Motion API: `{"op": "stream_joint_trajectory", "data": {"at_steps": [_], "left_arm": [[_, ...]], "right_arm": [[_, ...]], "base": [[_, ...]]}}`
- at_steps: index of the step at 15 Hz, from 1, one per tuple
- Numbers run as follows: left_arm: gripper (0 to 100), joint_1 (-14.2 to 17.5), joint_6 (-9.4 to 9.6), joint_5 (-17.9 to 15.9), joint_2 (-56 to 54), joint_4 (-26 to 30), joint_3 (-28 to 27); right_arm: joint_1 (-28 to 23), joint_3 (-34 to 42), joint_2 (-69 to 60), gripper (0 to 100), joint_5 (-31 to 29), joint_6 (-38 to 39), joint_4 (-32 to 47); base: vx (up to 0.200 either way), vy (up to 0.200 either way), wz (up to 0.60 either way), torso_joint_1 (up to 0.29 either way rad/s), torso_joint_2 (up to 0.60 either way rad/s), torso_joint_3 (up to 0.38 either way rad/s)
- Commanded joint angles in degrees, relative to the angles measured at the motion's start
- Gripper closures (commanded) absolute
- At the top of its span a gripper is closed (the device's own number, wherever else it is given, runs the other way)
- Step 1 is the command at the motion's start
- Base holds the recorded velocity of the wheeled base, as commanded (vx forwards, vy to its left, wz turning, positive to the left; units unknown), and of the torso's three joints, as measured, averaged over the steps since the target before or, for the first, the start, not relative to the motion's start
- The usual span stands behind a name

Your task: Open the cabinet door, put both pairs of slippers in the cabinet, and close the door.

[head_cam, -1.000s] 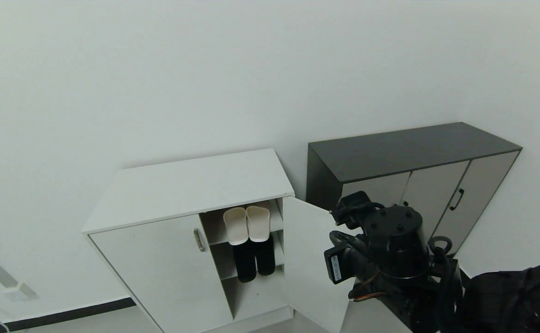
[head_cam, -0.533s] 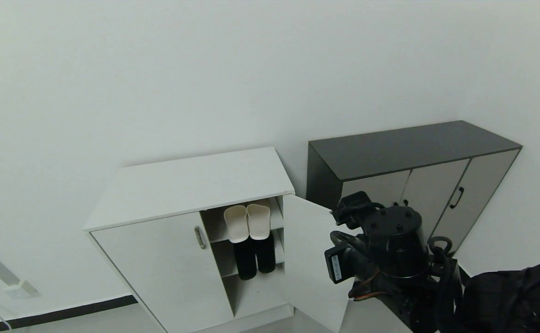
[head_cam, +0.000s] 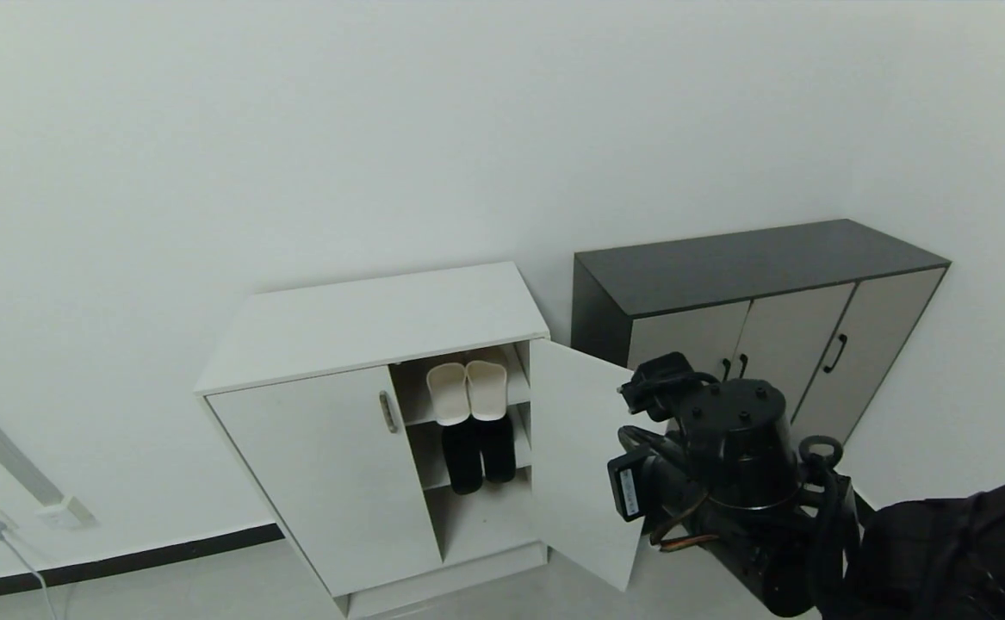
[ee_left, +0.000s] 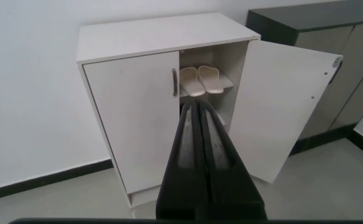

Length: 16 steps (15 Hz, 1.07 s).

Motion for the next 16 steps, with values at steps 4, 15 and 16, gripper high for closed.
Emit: {"op": "stream_joint_trajectory", "data": {"at_steps": [4,15,16], "left_arm": [[100,0.00,0.00,-0.01,0.05,-0.05,-0.01],[100,-0.09,-0.09,0.08,0.05,-0.05,-0.01],[100,0.00,0.00,0.08,0.05,-0.05,-0.01]], "right_arm": [[-7.21,-3.64,2.77,100,3.15,0.58,-0.05],[-24.26,-17.35,18.15,100,15.28,4.27,-2.60],[-25.76,-20.60,20.70,100,16.34,4.36,-3.48]], "base": [[0.000,0.000,0.00,0.000,0.00,0.000],[0.000,0.000,0.00,0.000,0.00,0.000],[0.000,0.000,0.00,0.000,0.00,0.000]]}}
